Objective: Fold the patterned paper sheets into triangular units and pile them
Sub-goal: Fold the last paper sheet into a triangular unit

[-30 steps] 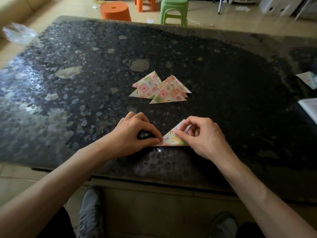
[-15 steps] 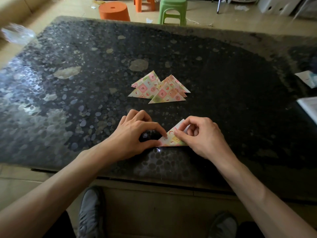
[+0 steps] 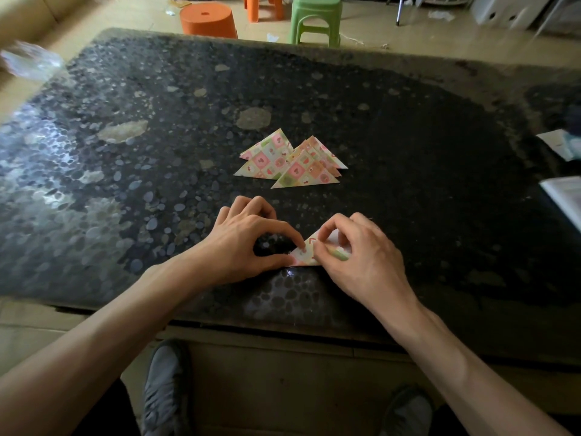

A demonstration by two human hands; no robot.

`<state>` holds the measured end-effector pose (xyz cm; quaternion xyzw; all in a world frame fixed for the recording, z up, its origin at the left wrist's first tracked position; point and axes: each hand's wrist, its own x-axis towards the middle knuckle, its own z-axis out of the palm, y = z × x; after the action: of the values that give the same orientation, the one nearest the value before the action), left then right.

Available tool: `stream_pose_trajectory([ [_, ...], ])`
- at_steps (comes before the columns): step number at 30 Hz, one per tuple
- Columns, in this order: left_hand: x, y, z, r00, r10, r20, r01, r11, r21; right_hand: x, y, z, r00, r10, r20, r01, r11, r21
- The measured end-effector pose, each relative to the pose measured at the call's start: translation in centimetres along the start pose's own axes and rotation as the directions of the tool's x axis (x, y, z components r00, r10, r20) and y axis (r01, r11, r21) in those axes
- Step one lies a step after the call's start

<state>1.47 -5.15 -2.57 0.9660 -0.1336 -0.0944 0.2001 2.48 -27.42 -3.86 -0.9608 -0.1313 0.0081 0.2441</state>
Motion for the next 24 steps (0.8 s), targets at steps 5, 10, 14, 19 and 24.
stream_pose_trajectory([
  [5, 0.0, 0.1, -0.1, 1.000, 0.002, 0.001, -0.002, 1.000, -0.008, -0.8, -0.5, 0.3, 1.000, -0.015, 0.002, 0.015, 1.000, -0.007],
  [10, -0.1, 0.2, -0.3, 1.000, -0.015, 0.015, 0.015, 1.000, 0.010, -1.2, -0.7, 0.6, 1.000, -0.016, 0.004, 0.017, 0.998, -0.053],
  [14, -0.1, 0.4, -0.3, 1.000, -0.023, 0.021, 0.022, 1.000, 0.009, -1.1, -0.9, 0.7, 1.000, -0.004, 0.010, 0.005, 0.997, -0.071],
  [19, -0.2, 0.4, -0.3, 0.999, -0.021, 0.024, 0.021, 1.000, 0.007, -1.1, -1.1, 0.6, 0.999, 0.013, 0.035, -0.010, 0.996, -0.094],
  [24, -0.5, 0.2, -1.1, 0.997, -0.010, 0.076, 0.011, 1.000, -0.016, -1.0, -1.2, 0.5, 0.998, 0.030, 0.054, -0.024, 0.995, -0.096],
])
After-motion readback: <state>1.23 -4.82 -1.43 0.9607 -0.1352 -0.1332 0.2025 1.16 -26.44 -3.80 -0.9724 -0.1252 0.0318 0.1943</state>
